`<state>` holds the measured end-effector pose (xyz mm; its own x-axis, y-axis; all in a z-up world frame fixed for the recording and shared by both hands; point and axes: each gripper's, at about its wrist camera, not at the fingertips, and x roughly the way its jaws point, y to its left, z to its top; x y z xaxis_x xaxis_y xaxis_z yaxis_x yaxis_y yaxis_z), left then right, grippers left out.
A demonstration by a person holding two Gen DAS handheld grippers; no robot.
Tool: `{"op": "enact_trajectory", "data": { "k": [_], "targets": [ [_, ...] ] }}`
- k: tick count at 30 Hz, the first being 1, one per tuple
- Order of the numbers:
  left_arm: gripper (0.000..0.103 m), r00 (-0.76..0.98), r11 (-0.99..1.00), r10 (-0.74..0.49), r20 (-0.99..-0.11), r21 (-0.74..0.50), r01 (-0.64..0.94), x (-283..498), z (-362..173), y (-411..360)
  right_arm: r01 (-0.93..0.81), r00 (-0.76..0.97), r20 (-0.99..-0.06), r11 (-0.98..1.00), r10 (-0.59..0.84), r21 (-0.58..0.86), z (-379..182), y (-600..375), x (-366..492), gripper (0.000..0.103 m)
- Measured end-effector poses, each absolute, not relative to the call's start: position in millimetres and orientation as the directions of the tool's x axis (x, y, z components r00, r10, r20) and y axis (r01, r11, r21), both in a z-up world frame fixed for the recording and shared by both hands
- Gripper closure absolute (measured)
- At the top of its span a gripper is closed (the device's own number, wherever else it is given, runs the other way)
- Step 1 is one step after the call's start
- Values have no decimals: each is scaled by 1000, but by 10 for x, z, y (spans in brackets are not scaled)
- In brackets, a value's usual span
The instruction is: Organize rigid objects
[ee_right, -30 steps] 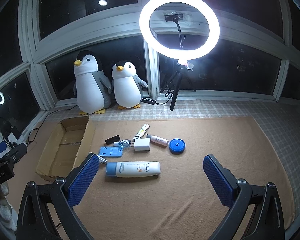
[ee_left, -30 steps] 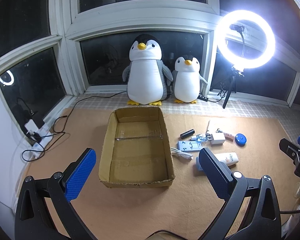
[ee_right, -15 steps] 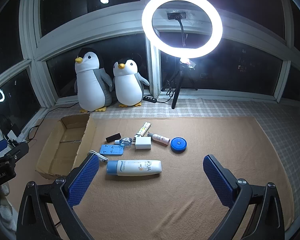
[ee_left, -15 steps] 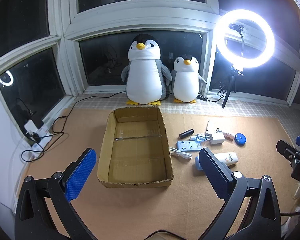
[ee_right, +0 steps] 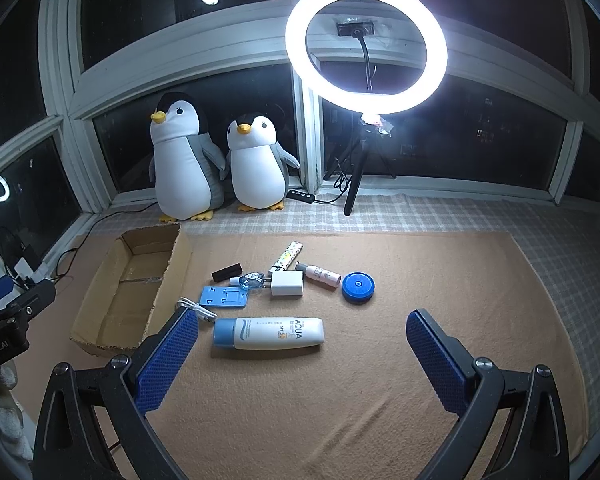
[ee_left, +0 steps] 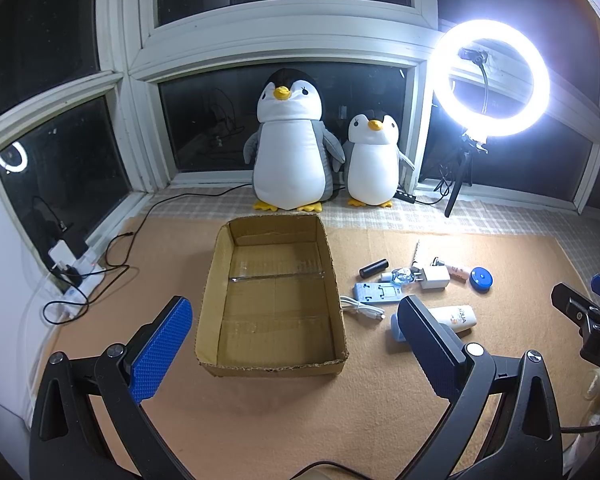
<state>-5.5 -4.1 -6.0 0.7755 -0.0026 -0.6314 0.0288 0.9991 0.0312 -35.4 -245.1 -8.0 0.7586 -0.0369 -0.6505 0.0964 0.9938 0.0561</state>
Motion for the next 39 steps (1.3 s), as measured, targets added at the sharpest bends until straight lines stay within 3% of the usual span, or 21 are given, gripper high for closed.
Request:
{"op": "enact_trajectory", "data": {
  "k": [23, 39],
  "targets": [
    [1, 757, 999, 14, -653, 31, 8, 44, -164, 59, 93, 739, -673, 994, -26, 64, -175, -2449, -291, 0],
    [5, 643, 988, 123, -756, 33, -151, 436, -740, 716, 93, 696, -718, 994, -23, 58, -442, -2522, -121, 0]
  ]
}}
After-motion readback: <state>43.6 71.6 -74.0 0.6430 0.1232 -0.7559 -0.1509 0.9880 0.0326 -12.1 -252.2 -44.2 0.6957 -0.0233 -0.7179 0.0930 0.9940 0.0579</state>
